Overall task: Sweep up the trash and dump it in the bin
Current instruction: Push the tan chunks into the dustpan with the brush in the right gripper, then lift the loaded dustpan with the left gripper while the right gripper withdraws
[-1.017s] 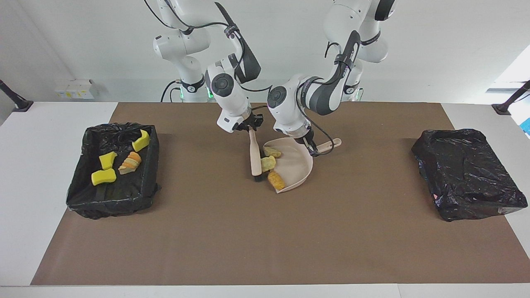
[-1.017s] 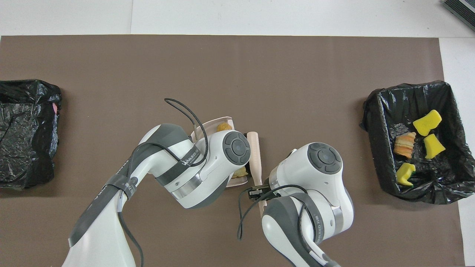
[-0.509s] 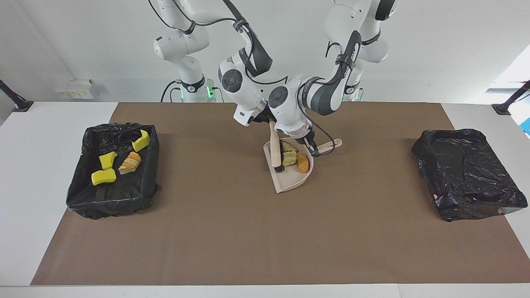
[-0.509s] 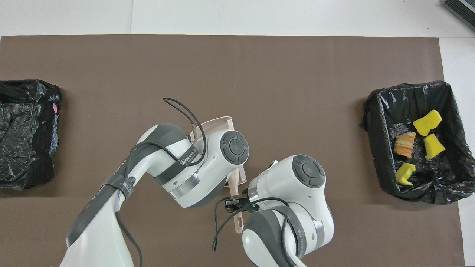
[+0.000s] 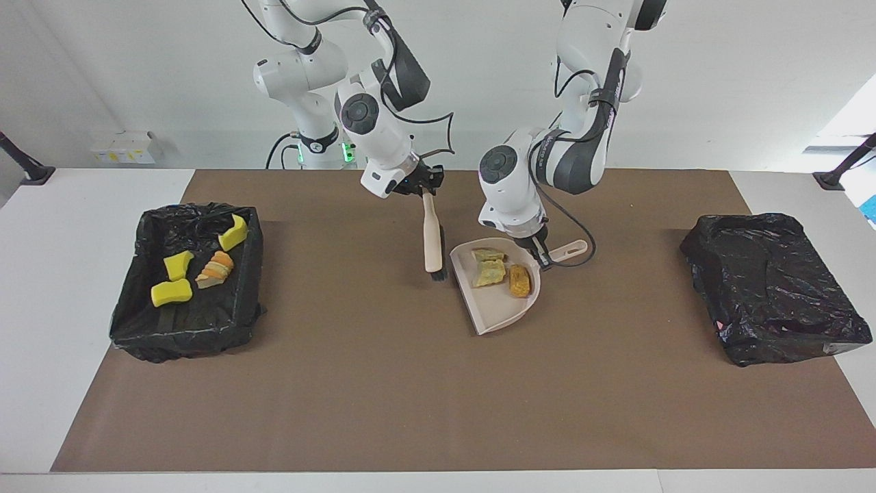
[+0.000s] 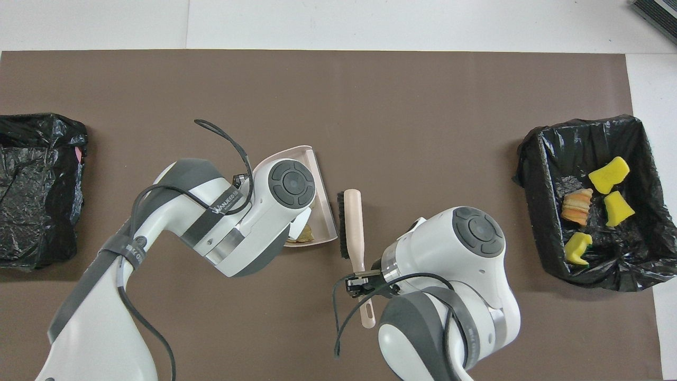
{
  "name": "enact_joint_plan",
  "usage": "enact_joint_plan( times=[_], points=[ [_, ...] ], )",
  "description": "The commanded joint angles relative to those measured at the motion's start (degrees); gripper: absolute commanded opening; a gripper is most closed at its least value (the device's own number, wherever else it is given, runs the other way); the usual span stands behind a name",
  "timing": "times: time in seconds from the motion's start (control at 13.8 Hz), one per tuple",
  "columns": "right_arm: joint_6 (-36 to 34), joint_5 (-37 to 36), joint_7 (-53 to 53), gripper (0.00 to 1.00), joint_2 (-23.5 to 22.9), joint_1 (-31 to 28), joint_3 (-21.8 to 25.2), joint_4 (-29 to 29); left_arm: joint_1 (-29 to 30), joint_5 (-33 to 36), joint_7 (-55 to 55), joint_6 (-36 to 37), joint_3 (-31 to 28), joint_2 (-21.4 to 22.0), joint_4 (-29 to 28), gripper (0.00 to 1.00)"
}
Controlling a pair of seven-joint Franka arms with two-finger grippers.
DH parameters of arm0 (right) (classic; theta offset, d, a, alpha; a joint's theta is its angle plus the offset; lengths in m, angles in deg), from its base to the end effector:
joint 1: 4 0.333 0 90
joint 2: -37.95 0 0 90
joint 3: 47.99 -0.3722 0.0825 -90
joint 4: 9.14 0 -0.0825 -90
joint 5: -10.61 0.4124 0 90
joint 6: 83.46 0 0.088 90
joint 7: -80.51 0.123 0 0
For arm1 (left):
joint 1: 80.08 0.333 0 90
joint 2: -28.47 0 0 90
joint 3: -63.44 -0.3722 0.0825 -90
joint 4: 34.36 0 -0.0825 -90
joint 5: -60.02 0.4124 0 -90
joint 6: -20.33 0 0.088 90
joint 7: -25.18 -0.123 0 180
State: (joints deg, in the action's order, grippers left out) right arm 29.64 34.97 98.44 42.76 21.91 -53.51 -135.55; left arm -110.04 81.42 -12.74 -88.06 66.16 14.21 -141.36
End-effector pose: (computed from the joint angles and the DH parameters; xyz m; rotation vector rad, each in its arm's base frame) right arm 0.4248 0.2984 0.4358 -2.8375 -0.0518 0.4117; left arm 0.5474 -0.3106 0.3954 -2.1536 1.7977 0.3347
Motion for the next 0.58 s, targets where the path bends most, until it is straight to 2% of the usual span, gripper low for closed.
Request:
enact_joint_plan(
  times=[0.0, 0.22, 0.51],
  points=[
    [-0.8, -4.2, 8.6, 0.00, 3.5, 3.5, -1.2, -1.4, 2.7, -1.6, -6.3, -0.3, 0.2, 6.5, -3.0, 0.00],
    [-0.8, -5.3, 16.0, 0.00, 5.0, 8.8, -1.2, -2.7, 6.6, -1.6, -9.6, 2.1, 0.0, 10.4, -3.0, 0.00],
    [6.4, -6.9, 27.8, 0.00, 0.9, 18.2, -1.2, -3.0, 18.9, -1.6, -23.4, 2.4, -0.2, 15.0, -2.6, 0.00]
  ],
)
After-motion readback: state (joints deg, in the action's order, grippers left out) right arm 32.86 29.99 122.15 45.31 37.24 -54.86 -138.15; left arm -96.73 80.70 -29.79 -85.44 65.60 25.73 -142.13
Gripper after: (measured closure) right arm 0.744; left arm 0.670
